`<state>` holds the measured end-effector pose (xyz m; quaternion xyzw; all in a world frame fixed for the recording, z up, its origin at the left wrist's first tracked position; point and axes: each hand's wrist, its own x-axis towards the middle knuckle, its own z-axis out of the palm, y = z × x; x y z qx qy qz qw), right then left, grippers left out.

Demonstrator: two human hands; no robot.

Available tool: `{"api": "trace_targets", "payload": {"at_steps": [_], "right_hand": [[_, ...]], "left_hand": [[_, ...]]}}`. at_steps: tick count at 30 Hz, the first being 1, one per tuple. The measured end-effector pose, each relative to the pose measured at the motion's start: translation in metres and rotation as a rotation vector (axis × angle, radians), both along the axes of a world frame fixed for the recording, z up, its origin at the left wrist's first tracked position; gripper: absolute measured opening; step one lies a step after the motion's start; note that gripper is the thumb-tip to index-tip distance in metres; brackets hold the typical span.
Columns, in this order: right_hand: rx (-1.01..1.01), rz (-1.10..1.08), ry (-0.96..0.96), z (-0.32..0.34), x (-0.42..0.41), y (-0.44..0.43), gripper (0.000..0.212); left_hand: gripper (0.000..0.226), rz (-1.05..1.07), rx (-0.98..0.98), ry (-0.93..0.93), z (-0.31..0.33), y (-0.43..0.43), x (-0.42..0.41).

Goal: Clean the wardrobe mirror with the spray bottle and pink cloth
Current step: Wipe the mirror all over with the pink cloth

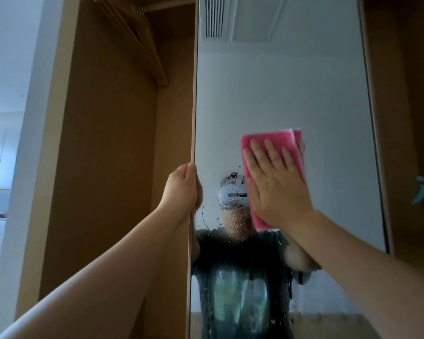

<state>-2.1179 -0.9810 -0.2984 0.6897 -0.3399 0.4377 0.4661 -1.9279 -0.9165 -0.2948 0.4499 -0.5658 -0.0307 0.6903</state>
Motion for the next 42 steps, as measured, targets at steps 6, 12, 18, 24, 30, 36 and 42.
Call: {"api": "trace_targets", "payload": {"at_steps": [6,12,18,24,30,36,42], "right_hand": [[0.02,0.027,0.036,-0.043,0.003,-0.002,0.057],[0.028,0.026,0.052,-0.042,0.003,0.0,0.057],[0.007,0.039,0.088,-0.025,0.007,0.003,0.058],[-0.011,0.021,0.146,0.012,0.02,0.005,0.059],[-0.001,-0.027,0.142,0.071,0.038,0.012,0.061],[-0.01,-0.054,0.068,0.12,0.048,0.012,0.063],[-0.018,-0.053,0.035,0.124,0.054,0.011,0.062]], "left_hand": [[0.047,-0.011,0.008,0.011,-0.001,0.002,-0.002],[0.047,-0.04,0.081,0.005,-0.016,0.005,0.002],[0.046,-0.053,0.157,-0.051,-0.047,0.01,0.017],[0.043,0.02,0.125,-0.112,-0.045,0.01,0.017],[0.041,0.037,0.111,-0.134,-0.046,0.005,0.019],[0.038,0.063,0.09,-0.179,-0.047,0.003,0.022],[0.036,0.067,0.063,-0.202,-0.048,0.001,0.023]]}}
